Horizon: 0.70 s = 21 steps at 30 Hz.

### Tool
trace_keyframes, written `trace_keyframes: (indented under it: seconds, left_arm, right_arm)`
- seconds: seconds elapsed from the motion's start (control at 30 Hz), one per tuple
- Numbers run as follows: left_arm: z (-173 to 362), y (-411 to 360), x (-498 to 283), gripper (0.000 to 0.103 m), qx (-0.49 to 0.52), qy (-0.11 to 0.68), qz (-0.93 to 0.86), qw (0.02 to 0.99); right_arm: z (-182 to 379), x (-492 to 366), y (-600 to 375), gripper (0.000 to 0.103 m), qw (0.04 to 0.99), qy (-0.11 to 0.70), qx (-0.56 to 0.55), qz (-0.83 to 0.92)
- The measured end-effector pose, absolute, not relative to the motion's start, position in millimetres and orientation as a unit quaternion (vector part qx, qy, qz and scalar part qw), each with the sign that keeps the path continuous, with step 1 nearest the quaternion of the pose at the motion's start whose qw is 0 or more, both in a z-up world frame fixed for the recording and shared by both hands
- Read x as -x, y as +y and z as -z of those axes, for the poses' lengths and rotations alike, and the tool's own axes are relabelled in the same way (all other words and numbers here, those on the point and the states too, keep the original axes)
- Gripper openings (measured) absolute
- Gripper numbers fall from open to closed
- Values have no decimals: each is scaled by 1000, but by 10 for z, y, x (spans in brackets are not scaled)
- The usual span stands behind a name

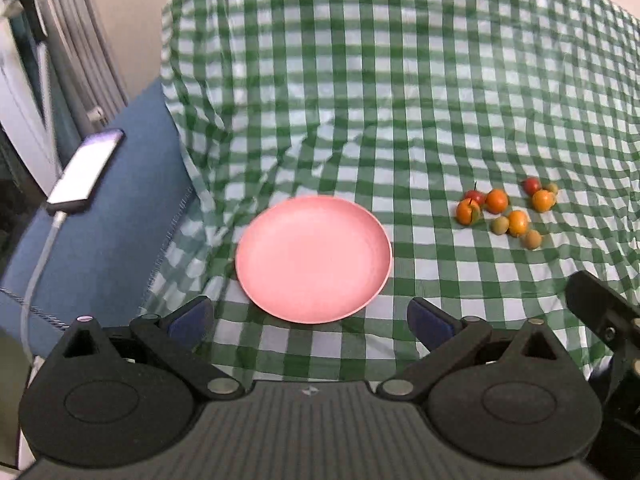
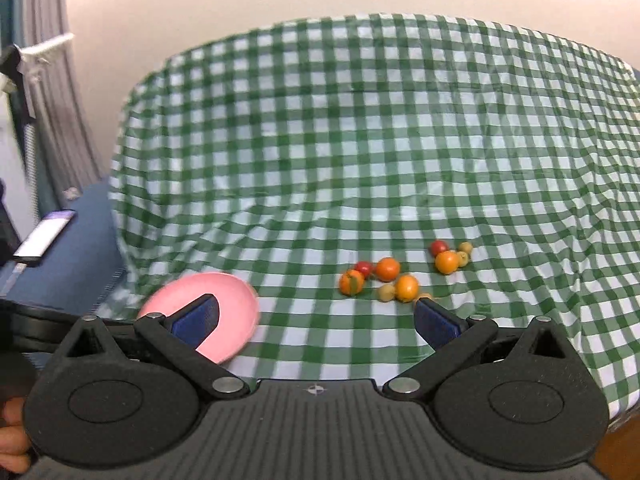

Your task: Organize fruits

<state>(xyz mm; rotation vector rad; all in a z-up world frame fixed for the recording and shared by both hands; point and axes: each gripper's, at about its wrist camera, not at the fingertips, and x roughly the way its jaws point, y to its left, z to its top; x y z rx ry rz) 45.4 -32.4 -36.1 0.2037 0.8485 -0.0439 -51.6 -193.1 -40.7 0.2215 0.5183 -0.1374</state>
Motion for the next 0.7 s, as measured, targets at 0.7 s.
trace_keyframes:
  seconds: [0.7]
  left_arm:
    - [-3, -210, 111, 103, -99, 378, 21, 920]
  right_arm:
    - [39, 1020, -1663, 103, 973, 205, -90, 56]
